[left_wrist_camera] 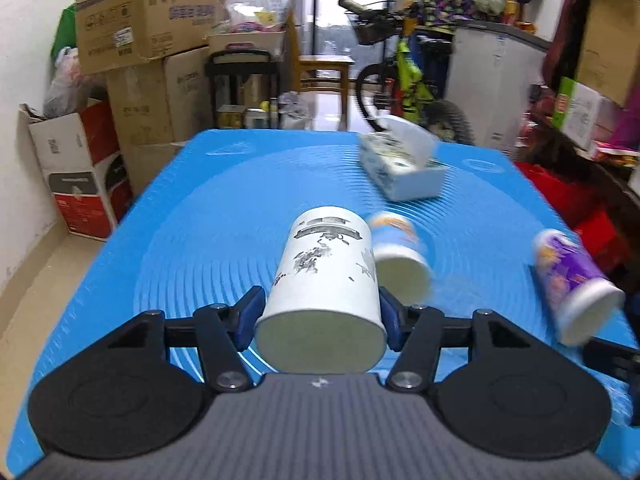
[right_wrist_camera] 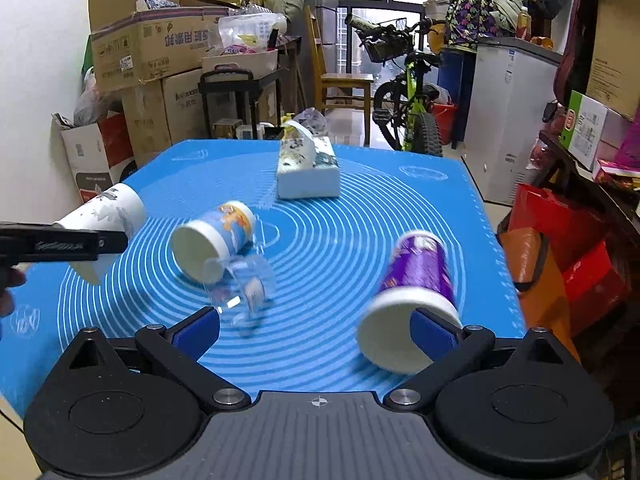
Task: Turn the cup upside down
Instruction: 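Lift the white ink-drawing cup with the left tool toward the right tool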
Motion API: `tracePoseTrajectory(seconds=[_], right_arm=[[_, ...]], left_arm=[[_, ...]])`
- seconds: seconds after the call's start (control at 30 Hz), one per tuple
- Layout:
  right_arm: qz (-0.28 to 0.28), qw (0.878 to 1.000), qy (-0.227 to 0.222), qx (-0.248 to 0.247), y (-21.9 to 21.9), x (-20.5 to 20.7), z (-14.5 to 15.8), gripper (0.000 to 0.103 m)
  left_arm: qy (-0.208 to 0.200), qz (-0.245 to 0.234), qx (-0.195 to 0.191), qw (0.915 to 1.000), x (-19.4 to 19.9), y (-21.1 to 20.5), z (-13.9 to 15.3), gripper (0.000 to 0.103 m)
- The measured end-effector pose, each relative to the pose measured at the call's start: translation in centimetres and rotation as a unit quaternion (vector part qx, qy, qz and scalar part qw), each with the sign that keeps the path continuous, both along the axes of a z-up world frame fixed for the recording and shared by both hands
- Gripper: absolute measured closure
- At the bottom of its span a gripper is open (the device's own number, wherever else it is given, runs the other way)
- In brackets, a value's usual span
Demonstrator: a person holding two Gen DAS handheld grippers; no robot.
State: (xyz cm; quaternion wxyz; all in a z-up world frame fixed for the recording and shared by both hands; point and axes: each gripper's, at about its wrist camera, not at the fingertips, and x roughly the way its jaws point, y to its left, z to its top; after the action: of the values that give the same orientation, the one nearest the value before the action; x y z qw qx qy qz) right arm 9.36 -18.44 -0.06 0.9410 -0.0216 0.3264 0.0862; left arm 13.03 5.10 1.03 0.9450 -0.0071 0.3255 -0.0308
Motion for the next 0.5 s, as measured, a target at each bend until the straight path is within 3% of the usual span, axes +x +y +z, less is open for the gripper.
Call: tracePoseTrajectory(seconds=[0.27, 0.5], right_arm=[[-0.013, 1.0, 0.026, -0.004, -1.8, -3.1, -1.3, 0.003], [-0.026, 0.999, 0.045, -0.002, -3.1, -4.1, -2.4, 0.003]], left_arm=[[0.024, -0.059, -0.015, 0.9979, -4.0, -6.3, -2.5, 0.042], [0.054, -0.057, -0.027, 0.9965, -3.8, -8.0, -4.4, 0.041]])
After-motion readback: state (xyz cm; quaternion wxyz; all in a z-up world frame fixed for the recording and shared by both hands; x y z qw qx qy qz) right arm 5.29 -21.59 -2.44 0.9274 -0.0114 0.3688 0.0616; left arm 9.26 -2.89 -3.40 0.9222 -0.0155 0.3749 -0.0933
